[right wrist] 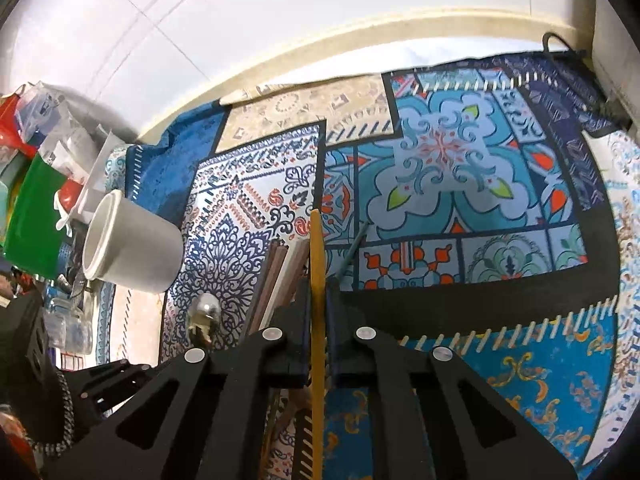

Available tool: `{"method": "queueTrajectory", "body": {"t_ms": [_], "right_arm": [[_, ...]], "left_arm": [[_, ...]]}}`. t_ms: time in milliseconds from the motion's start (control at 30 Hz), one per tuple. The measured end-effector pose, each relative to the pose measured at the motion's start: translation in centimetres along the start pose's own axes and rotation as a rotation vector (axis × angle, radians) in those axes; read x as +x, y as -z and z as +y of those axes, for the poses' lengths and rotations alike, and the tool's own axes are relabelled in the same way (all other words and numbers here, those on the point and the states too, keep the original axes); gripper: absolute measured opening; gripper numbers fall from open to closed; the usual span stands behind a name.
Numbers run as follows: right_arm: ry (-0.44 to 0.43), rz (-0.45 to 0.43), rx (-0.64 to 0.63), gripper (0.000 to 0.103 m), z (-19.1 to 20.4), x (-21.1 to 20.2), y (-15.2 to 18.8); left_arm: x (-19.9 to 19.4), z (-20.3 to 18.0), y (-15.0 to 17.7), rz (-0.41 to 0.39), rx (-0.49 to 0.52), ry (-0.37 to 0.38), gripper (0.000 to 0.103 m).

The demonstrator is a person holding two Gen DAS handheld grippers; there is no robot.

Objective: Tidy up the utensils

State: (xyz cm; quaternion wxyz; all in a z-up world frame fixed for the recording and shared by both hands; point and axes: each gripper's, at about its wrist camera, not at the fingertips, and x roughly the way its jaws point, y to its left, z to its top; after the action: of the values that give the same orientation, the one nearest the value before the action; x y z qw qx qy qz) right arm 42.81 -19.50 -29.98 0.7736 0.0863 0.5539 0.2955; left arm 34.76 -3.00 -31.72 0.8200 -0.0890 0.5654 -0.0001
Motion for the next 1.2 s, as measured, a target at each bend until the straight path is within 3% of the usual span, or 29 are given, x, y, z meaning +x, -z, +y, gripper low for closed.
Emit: {"method": "queueTrajectory", "body": {"t_ms": [733,967,1033,1167,1200], "right_arm": [[-0.004,-0.202,-0.093,0.006,2.7,-7.5,0.2],[-0.009,-0.25,-0.125,0.006,3.5,-9.6,0.4],[-0.013,-0.258,-0.126,0.006,3.6,-10.0,0.4],[-0.012,-0.273,-0.125,0.006,3.6,-10.7,0.5],[-0.011,-0.277,-0.124,0.006,3.5,-10.9,0.5]], "left_arm": [[-9.1,0.2,-0.1,-0.231,-0.106,-0.001,0.0],[-9.6,0.5,0.0,-0.222,-0.104,-0.015,0.0],[-8.7,0.8,-0.1,-0.182,-0.109,-0.017,0.004],[-6.3,1.4,-0.5,-0.112,-0.119,-0.014,0.027],[-5.7,1.4,-0.7,-0.102,-0.118,-0.01,0.029]]}}
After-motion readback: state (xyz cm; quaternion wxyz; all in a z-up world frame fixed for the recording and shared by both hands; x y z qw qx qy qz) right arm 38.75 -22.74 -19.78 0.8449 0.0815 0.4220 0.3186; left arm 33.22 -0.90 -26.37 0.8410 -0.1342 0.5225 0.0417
